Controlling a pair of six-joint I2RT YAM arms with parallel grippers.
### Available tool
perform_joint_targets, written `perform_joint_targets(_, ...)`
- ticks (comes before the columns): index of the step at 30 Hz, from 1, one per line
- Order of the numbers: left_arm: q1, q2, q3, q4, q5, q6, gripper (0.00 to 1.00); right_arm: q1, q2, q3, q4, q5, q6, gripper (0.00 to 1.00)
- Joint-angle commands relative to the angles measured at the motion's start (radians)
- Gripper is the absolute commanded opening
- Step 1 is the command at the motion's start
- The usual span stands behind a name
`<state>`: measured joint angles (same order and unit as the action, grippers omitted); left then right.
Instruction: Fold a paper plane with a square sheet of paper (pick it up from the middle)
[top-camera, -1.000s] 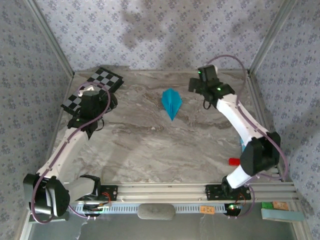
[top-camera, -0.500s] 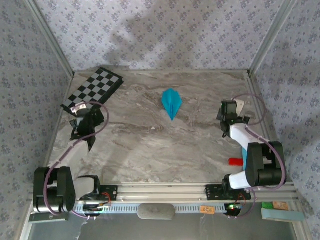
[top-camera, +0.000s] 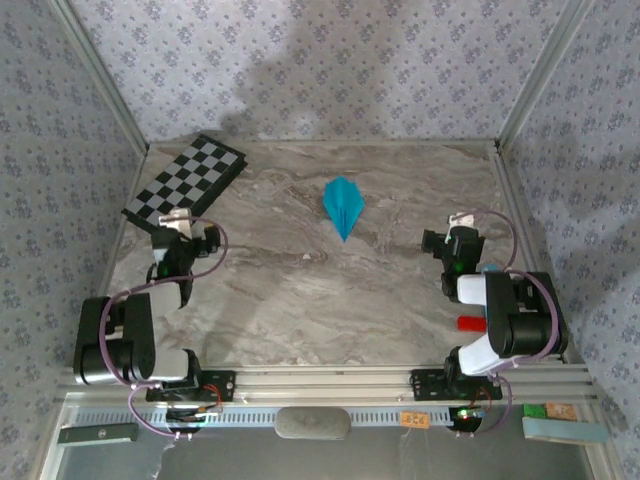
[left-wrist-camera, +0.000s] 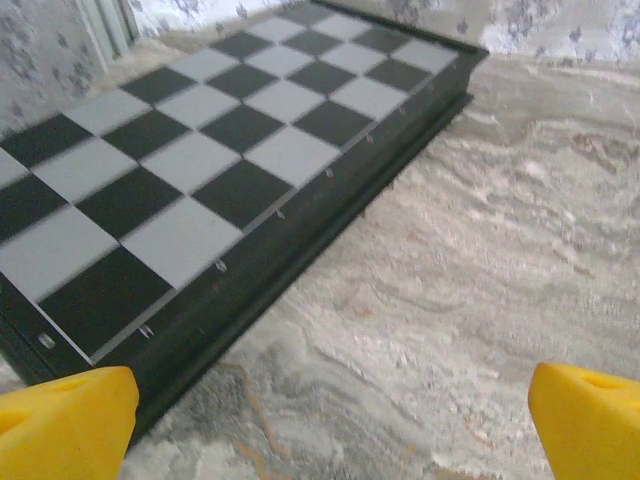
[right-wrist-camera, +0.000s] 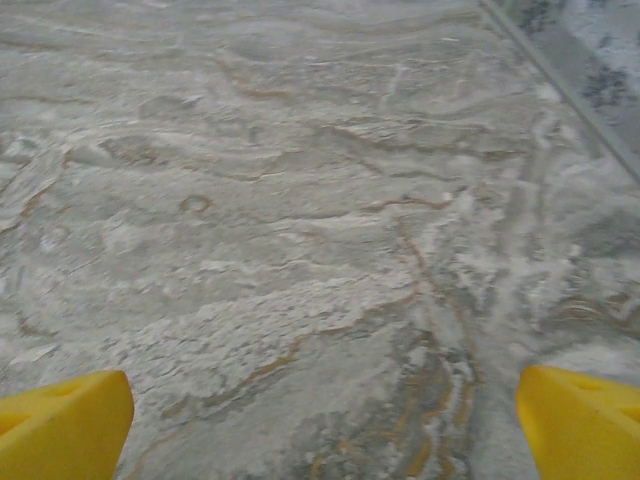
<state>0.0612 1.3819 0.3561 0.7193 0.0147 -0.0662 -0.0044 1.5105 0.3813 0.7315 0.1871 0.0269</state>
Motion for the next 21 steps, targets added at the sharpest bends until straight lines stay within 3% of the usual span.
perform_joint_targets(1, 0.005, 0.037, -0.012, 0.126, 0.041, 0.013, 1.00, -0.009, 0.012, -0.006, 0.109, -0.089, -0.051, 1.00)
perform_joint_targets(7, 0.005, 0.145, -0.011, 0.216, -0.026, -0.017, 1.00, -0.012, 0.014, 0.004, 0.091, -0.103, -0.051, 1.00)
perform_joint_targets(14, -0.037, 0.150, 0.053, 0.096, -0.086, 0.020, 1.00, -0.017, 0.014, 0.008, 0.082, -0.111, -0.047, 1.00)
perform_joint_targets(21, -0.053, 0.151, 0.054, 0.096, -0.107, 0.030, 1.00, -0.018, 0.014, 0.009, 0.082, -0.111, -0.047, 1.00)
